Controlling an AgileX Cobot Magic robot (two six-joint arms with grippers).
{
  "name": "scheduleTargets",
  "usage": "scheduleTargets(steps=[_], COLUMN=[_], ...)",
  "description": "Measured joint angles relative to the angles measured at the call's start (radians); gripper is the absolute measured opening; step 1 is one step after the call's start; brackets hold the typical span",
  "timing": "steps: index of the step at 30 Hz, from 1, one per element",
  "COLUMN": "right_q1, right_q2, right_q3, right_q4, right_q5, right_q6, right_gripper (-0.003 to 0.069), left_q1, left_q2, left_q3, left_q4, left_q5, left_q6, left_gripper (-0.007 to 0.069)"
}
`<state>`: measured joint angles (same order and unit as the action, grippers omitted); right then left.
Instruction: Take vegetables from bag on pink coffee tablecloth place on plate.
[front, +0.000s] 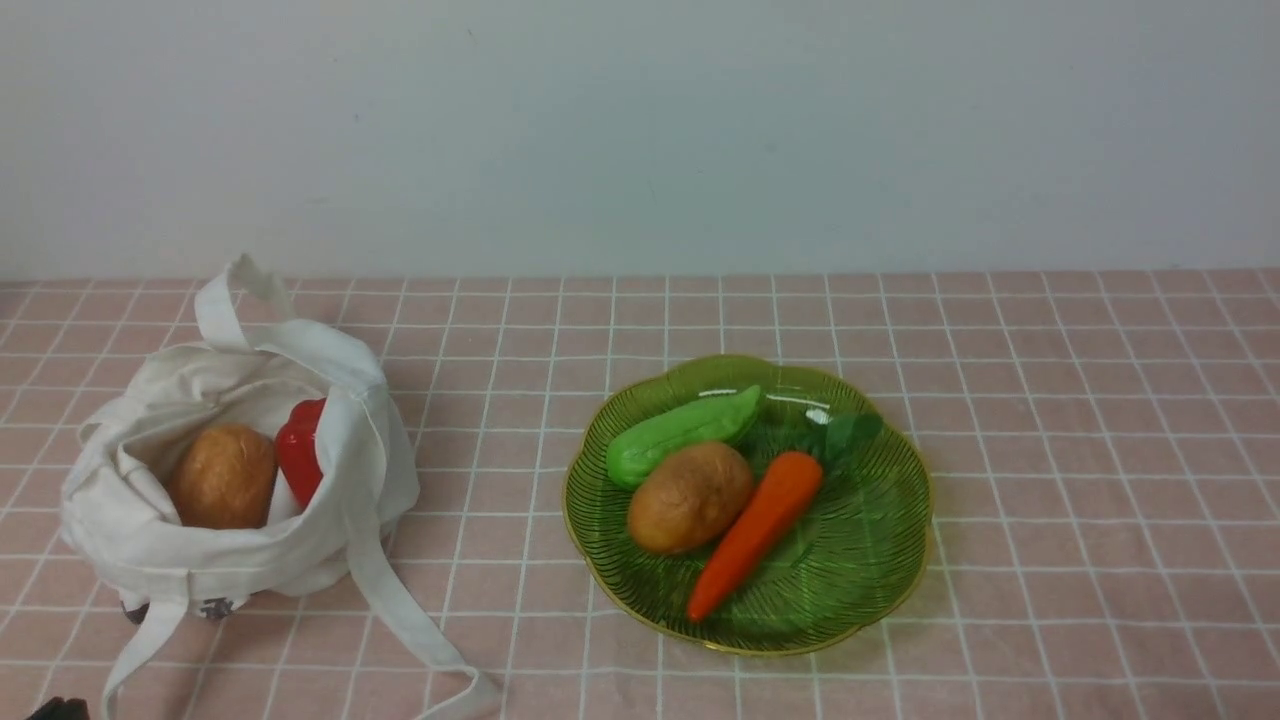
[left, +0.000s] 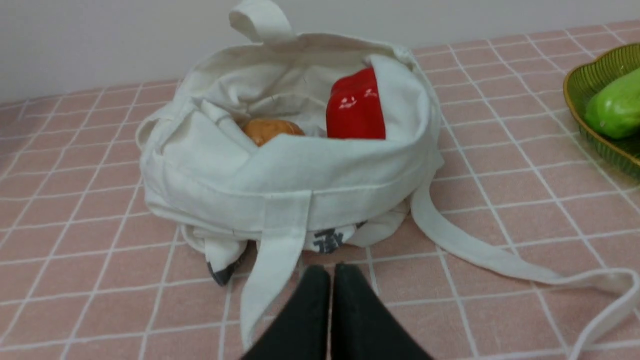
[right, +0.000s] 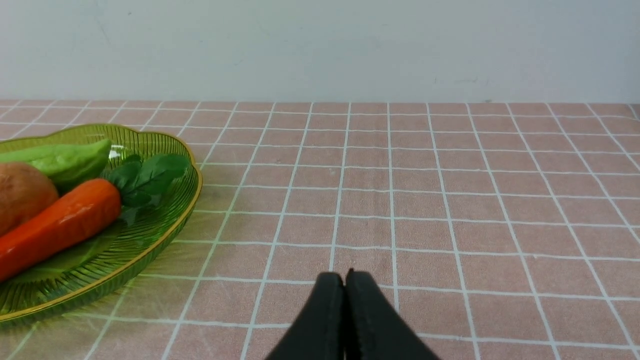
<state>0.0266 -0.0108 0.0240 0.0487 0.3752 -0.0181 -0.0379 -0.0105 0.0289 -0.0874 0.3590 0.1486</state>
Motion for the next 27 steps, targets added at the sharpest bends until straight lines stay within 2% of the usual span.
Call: scheduleTargets(steps=[27], right_q1=[0.000], right_q2=[0.000], right_q3=[0.000], right_q4=[0.000], right_q5=[0.000], right_q6=[0.001], right_gripper=[-0.0015], left_q1=[0.000], left_q2=[0.000], left_q3=[0.000], left_q4=[0.005], left_q5=[0.010], left_q6=[0.000], left_gripper=[-0.0005])
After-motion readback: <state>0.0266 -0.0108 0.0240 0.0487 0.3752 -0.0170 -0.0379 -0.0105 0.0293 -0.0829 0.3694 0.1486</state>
